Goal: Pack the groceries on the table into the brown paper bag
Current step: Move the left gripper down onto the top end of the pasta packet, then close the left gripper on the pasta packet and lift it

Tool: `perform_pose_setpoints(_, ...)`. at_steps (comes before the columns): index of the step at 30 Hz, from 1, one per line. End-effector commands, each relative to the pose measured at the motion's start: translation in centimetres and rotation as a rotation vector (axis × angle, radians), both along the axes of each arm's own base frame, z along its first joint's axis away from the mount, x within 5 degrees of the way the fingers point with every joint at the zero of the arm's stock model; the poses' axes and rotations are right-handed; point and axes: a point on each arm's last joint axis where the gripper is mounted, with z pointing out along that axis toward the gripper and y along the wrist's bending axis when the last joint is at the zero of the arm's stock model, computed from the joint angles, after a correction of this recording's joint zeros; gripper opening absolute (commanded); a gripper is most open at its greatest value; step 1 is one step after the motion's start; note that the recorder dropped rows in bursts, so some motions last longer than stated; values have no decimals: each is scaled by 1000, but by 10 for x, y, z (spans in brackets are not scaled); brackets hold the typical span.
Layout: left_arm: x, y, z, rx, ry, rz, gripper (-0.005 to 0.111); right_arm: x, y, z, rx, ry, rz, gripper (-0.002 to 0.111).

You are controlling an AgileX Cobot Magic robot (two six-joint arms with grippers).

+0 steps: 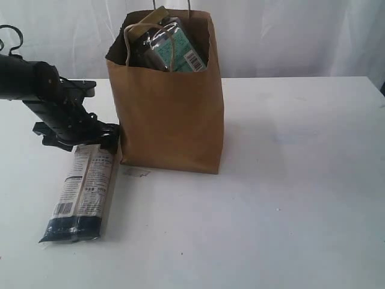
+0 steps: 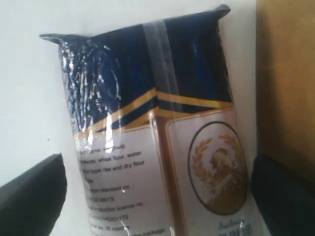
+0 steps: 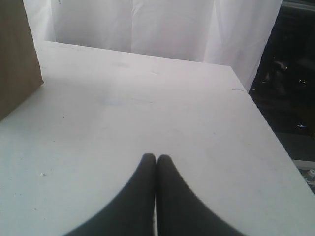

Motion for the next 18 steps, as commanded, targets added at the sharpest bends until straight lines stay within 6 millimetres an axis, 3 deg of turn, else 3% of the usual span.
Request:
perform_pose_setpoints(1,1,-2,-2,-2,6,-3,105,0,0,0,1,-2,-6,0)
perform_pose_setpoints(14,2,-10,-23,14,33,-21,105,0,0,0,1,-2,-6,0)
perform_pose_setpoints(18,2,-10,-27,14,43,-14,94,0,0,0,1,-2,-6,0)
